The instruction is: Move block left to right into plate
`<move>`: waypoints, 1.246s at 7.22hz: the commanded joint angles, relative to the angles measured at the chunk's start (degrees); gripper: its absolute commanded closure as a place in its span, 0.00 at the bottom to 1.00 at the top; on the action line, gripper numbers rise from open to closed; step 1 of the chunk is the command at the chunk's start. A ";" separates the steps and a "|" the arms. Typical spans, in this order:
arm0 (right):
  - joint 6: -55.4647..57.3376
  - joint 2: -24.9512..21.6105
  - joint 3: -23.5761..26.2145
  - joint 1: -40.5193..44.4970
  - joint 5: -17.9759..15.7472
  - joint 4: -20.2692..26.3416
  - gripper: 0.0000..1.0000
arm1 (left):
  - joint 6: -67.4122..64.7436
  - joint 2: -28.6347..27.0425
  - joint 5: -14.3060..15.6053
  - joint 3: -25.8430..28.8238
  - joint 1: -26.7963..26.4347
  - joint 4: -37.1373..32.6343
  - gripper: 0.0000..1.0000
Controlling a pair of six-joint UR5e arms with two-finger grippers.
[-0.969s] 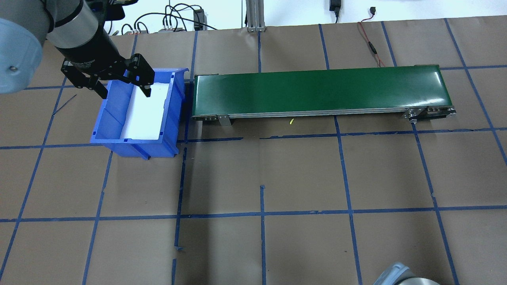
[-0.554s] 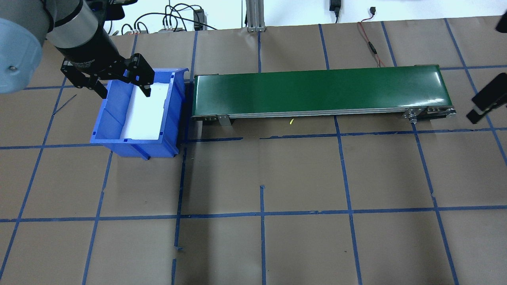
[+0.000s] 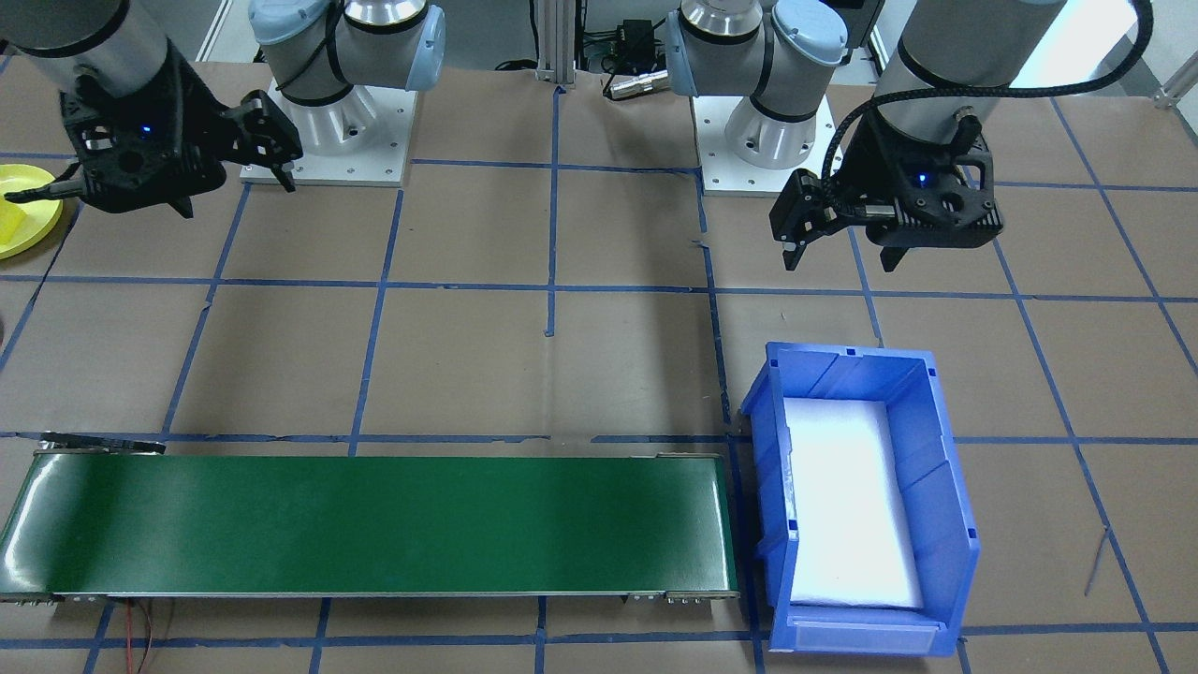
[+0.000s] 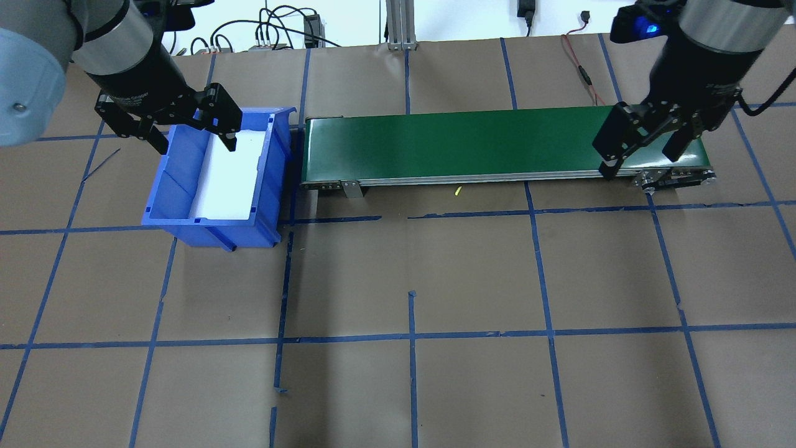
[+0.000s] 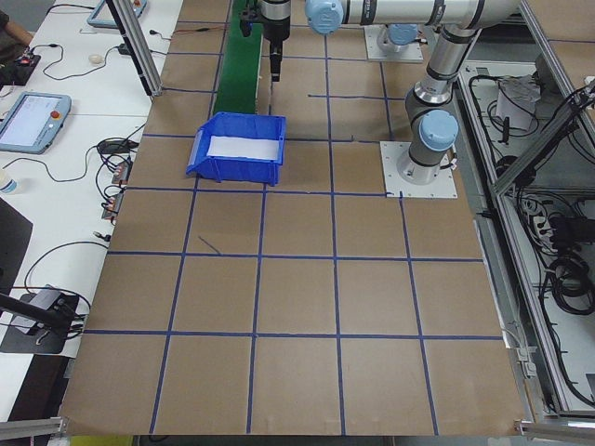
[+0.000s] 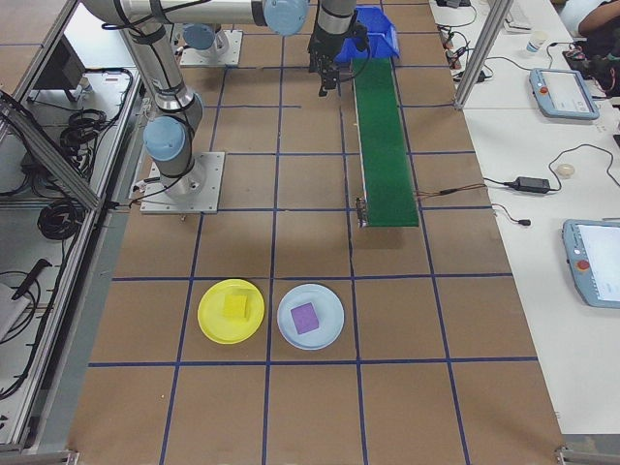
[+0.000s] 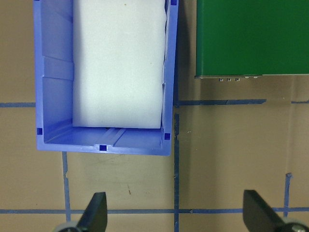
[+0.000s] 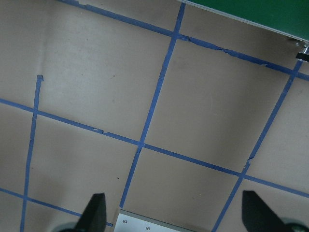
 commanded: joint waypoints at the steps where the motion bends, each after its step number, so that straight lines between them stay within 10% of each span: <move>1: 17.09 0.55 -0.72 5.25 -2.11 -3.96 0.00 | 0.00 0.00 0.00 -0.04 0.00 0.04 0.00; 9: 27.29 -0.15 0.25 5.17 -0.71 -12.23 0.00 | 0.35 0.70 0.79 0.22 0.09 -0.93 0.00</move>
